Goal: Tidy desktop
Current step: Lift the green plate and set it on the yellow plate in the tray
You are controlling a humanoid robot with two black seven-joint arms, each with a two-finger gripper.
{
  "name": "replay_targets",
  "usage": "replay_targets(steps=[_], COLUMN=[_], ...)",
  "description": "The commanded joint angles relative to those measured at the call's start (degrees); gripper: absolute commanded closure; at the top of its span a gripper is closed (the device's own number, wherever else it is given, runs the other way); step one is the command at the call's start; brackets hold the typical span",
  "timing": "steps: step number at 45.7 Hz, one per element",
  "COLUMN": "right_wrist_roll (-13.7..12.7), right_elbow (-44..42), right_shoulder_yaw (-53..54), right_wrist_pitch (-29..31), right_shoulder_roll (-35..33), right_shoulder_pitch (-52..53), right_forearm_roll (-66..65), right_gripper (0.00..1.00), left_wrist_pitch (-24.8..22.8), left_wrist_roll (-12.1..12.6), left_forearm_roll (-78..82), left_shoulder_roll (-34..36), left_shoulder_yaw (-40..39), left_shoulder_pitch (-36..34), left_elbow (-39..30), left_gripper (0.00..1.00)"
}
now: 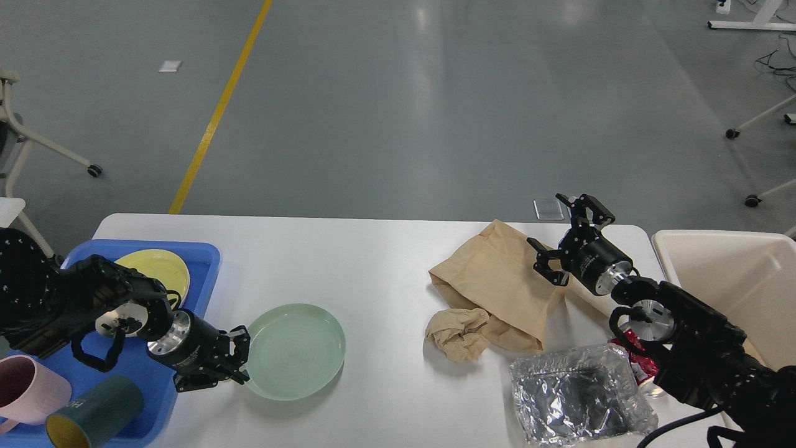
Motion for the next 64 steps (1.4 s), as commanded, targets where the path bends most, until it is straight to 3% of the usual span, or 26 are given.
replay_targets(steps=[1,9,19,26,32,41,56,64], right_wrist_roll=[0.0,0.0,0.0,0.0,0.0,0.0,0.0,0.0], right_elbow=[0.0,0.0,0.0,0.0,0.0,0.0,0.0,0.0], right_shoulder_yaw=[0.0,0.0,0.0,0.0,0.0,0.0,0.0,0.0], right_wrist_pitch=[0.0,0.0,0.0,0.0,0.0,0.0,0.0,0.0], right_shoulder_roll=[0.0,0.0,0.0,0.0,0.0,0.0,0.0,0.0], right_shoulder_pitch=[0.1,0.1,0.0,0.1,0.1,0.1,0.1,0.0], right_forearm_roll=[0.0,0.0,0.0,-0.1,0.0,0.0,0.0,0.0], right_gripper=[0.00,0.00,0.00,0.00,0.00,0.00,0.00,0.00], left_wrist_pitch=[-6.4,-13.1,-13.1,-13.1,-13.1,-13.1,-13.1,-8.4], left_wrist_roll=[0.6,0.6,0.2,0.2,0.4,0.4,0.6,0.9], left_forearm_roll=[0.0,0.0,0.0,0.1,0.2,0.3,0.3,0.4], left_shoulder_roll=[1.2,2.2,2.8,6.7,11.2,15.8,16.3,16.0], left_shoulder_yaw=[3.5,9.4,18.0,24.8,27.1,25.8,18.5,15.7], left_shoulder_pitch=[-5.4,-14.4,-25.1,-27.9,-26.5,-17.9,-7.4,-2.3], left_elbow=[-1.8,-5.5,-9.6,-9.2,-6.0,5.3,14.7,20.0], left_gripper=[1.00,1.00,1.00,0.99,0.99,0.99,0.98,0.98])
